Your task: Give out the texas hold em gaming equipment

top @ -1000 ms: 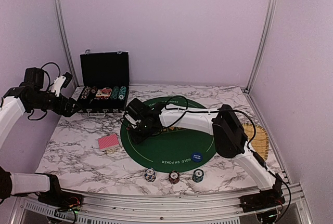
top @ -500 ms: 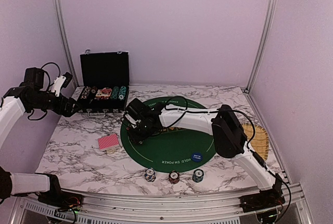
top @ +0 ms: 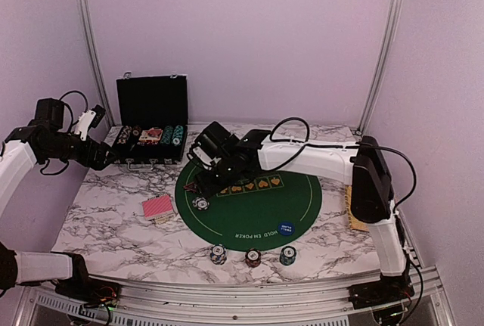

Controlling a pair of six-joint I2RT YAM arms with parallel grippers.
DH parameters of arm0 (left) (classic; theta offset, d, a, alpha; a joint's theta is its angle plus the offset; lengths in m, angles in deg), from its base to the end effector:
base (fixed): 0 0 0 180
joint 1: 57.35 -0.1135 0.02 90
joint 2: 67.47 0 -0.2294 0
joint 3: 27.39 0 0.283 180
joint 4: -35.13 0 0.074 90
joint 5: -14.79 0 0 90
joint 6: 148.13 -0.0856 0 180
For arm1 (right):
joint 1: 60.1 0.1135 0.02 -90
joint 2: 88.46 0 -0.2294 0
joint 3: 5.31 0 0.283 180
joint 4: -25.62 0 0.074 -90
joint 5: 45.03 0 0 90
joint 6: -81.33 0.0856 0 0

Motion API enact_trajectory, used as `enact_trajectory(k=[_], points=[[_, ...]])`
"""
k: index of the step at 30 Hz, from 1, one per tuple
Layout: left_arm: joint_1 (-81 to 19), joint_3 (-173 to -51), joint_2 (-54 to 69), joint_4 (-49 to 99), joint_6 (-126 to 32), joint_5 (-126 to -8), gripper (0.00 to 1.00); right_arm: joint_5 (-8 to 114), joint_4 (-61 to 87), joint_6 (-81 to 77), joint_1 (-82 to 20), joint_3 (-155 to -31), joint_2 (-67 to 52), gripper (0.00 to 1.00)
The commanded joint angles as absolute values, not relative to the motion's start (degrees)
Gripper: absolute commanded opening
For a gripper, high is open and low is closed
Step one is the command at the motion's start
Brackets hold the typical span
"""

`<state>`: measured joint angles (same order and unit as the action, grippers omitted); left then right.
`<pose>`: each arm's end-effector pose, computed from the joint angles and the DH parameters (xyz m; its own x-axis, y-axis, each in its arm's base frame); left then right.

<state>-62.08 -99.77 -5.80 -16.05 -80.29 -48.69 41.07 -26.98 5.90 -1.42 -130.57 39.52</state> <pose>0.3059 -0.0130 0.2703 -0.4992 0.2974 -0.8139 0.4892 0.8720 0.0185 0.2828 0.4536 0.1498 -0.6231 -0.5411 -0.5648 -0.6979 0.7107 0.0890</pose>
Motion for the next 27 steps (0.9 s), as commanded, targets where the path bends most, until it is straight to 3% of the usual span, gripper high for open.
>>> enact_trajectory(k=[1, 5, 11, 18, 27], points=[[-62.33, -99.93, -7.31, -18.01, -80.9, -47.91, 0.99, 43.92, -26.15, 5.57, 0.67, -122.4, 31.16, 0.75], [-62.32, -99.92, -7.4, -18.3, -81.09, -47.99, 0.99, 44.36, -27.99, 4.61, 4.38, -116.58, 26.55, 0.87], [-62.3, -100.03, -7.54, -18.57, -81.37, -48.09, 0.99, 46.59, -31.46, 4.21, 9.49, -112.21, 24.65, 0.95], [-62.3, -100.28, -7.44, -18.86, -81.4, -47.79, 0.99, 45.73, -32.32, 3.51, 12.32, -110.64, 26.32, 0.95], [-62.32, -100.45, -7.51, -19.02, -81.51, -47.62, 0.99, 42.84, -32.44, 3.04, 12.68, -111.44, 28.74, 0.87]])
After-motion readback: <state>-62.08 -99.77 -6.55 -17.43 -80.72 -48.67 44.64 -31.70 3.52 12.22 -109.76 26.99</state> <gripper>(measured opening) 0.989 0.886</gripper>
